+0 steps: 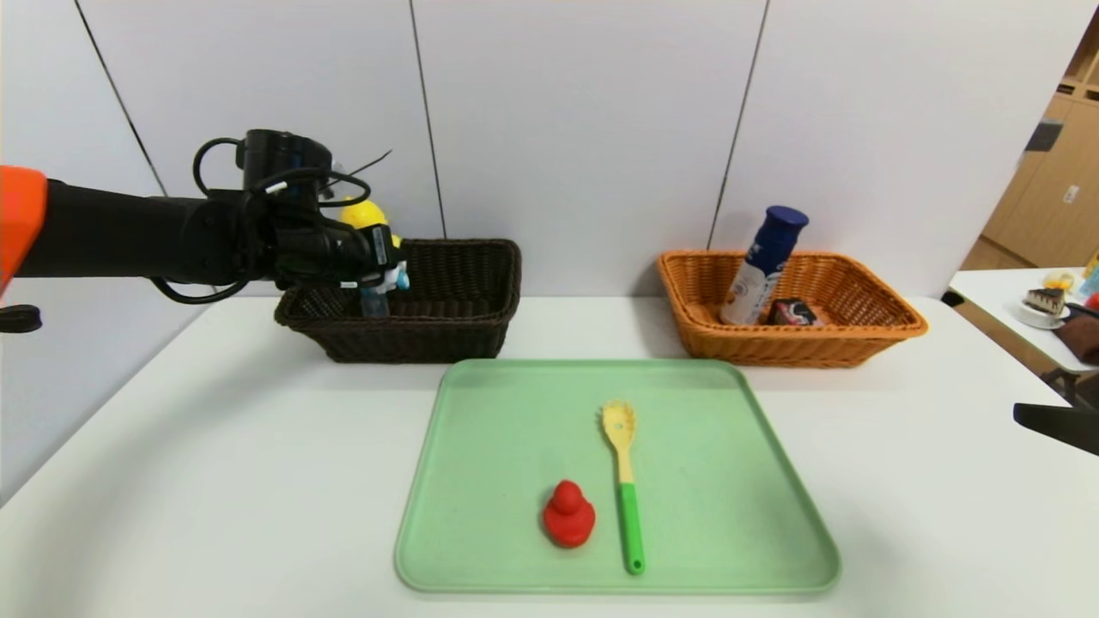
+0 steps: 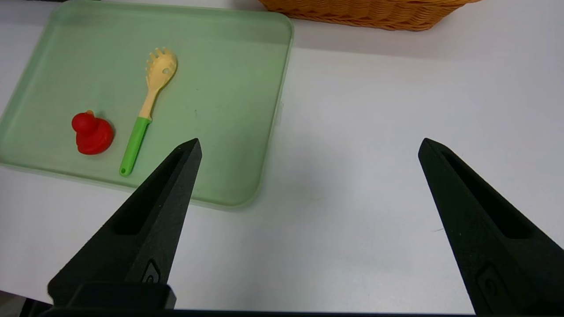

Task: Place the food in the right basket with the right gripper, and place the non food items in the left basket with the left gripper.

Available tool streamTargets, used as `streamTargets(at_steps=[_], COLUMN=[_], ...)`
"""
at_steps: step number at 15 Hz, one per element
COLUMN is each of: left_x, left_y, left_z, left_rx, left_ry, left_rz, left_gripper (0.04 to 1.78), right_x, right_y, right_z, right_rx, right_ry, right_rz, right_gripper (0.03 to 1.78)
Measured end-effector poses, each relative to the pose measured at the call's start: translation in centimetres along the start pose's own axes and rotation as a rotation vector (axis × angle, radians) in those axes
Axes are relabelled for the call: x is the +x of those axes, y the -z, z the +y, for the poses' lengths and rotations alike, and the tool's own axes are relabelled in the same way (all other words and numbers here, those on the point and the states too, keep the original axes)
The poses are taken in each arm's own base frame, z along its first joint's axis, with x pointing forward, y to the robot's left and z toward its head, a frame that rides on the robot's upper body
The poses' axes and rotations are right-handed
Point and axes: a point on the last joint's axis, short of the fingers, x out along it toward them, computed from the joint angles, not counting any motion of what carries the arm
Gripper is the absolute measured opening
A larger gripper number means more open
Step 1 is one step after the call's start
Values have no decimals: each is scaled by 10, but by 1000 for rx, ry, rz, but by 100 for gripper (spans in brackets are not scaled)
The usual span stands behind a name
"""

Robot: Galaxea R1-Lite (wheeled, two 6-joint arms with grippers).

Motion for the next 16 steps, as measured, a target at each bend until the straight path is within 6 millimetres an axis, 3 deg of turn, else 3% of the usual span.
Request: streamTargets(at_steps=[9, 16], left_x=[27, 32], left_y=[5, 5], left_z=[3, 3], left_rx=[3, 27], left_ry=[-22, -20], left_rz=[73, 70], left_gripper=[75, 128], right_x=[5, 5], right_y=[4, 7], right_z=[0, 0], right_rx=[5, 11], right_ry=[-20, -16], right_rz=[26, 30], right_gripper=[170, 170])
